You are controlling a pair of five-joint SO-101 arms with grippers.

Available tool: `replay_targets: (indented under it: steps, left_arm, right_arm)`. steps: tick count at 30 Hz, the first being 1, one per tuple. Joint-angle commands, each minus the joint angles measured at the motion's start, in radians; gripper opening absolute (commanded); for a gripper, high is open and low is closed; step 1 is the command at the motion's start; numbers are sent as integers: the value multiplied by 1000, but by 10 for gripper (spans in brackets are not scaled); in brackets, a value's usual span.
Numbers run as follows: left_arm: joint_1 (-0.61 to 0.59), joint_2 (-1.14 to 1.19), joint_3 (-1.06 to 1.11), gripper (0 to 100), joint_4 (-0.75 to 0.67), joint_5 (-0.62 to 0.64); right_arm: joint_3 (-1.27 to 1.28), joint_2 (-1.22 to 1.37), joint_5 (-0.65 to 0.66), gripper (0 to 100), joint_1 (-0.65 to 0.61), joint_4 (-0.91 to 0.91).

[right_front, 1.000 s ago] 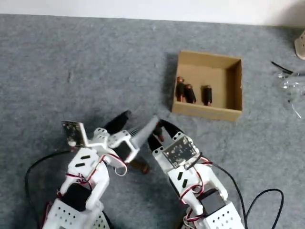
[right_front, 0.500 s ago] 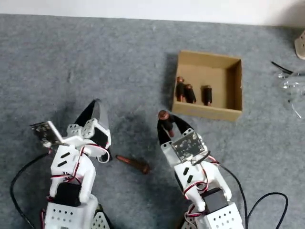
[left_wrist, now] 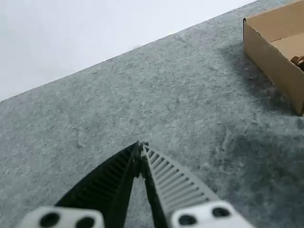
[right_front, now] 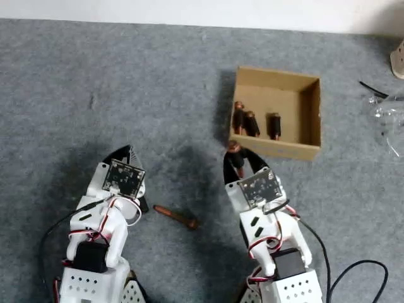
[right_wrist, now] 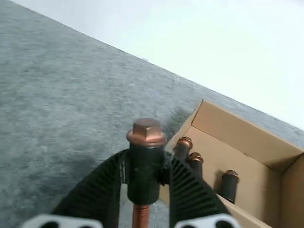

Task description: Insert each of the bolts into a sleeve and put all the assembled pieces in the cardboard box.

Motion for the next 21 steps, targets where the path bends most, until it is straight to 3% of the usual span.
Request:
replay_targets:
  steps: [1,9,21]
  left_arm:
    - [8,-4,19,21,-18,-12]
    - [8,-7,19,21,-18,-12]
    - [7,-4,19,21,-20,-14]
  right_arm:
    - [101,-1,3,5,47,-10]
    - [-124,104,-20,5,76,-5]
    - [-865,1119,-23,5,114,-7]
